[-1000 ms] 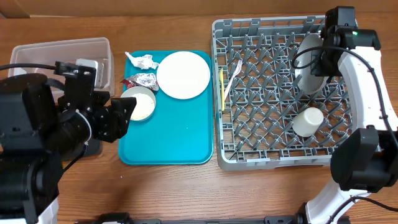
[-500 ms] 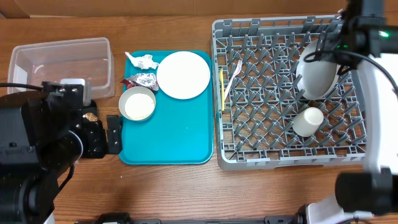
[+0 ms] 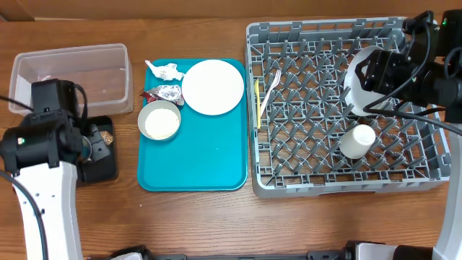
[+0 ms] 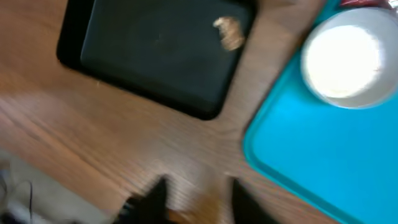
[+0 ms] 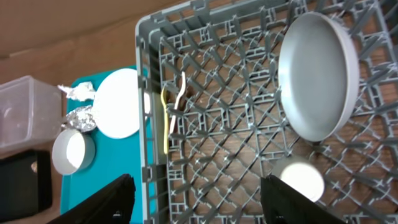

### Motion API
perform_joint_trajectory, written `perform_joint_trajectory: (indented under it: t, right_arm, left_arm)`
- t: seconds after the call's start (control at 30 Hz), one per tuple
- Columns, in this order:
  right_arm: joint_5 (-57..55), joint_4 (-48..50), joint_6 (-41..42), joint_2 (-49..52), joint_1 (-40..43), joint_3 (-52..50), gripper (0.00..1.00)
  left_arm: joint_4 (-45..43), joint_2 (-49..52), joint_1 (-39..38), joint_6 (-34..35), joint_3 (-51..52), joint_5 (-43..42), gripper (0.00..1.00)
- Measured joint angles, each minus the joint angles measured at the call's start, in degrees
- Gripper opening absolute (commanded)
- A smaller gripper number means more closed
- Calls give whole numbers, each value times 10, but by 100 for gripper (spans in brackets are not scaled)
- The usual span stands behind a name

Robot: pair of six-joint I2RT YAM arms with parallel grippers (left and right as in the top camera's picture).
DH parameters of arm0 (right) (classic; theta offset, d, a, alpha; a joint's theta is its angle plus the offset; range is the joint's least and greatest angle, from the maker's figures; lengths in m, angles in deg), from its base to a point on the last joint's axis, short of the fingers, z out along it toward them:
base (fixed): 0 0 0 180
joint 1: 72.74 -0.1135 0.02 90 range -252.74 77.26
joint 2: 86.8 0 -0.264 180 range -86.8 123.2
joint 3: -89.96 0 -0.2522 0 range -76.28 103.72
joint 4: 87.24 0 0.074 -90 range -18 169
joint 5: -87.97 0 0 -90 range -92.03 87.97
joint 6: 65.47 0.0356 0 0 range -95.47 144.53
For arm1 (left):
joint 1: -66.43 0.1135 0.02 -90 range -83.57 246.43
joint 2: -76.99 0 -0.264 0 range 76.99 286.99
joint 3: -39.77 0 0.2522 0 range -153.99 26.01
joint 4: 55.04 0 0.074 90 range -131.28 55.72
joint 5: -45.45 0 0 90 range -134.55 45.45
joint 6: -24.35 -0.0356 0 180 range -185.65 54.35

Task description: Sort waste into correct bins and load items into the dishwasher rack

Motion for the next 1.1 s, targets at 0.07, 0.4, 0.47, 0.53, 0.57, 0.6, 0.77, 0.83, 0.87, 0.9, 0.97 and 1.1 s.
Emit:
perform_joint_trajectory:
  t: [0.07, 0.4, 0.47, 0.53, 0.57, 0.6, 0.77, 0.83, 0.87, 0.9, 0.97, 1.1]
  right_arm:
    - [4, -2, 0, 0, 0, 0, 66]
    - [14, -5, 0, 0, 0, 0, 66]
    - [14, -5, 0, 0, 0, 0, 66]
    - [14, -9, 0, 0, 0, 0, 66]
    - [15, -11, 0, 0, 0, 0, 66]
    - [15, -12, 0, 0, 0, 0, 66]
    - [15, -23, 0, 0, 0, 0, 65]
    - [15, -23, 0, 0, 0, 0, 66]
    - [15, -23, 0, 0, 0, 0, 66]
    - [15, -23, 0, 0, 0, 0, 66]
    - [15, -23, 0, 0, 0, 0, 66]
    - [15, -24, 0, 0, 0, 0, 65]
  left_arm:
    - [-27, 15, 34, -1, 31, 1, 4]
    - [-255, 105, 113, -38, 162, -51, 4]
    - [-280, 133, 113, -47, 174, -68, 4]
    - [-311, 155, 113, -54, 182, -77, 4]
    - [-322, 168, 113, -58, 184, -81, 4]
    - [-327, 180, 113, -62, 184, -87, 4]
    - [-330, 217, 113, -73, 189, -111, 4]
    - [-330, 228, 113, -79, 195, -116, 4]
    - [-332, 233, 113, -79, 202, -118, 4]
    - [-336, 237, 113, -80, 211, -121, 4]
    - [-344, 244, 113, -81, 232, -125, 4]
    - [-343, 248, 113, -81, 253, -133, 4]
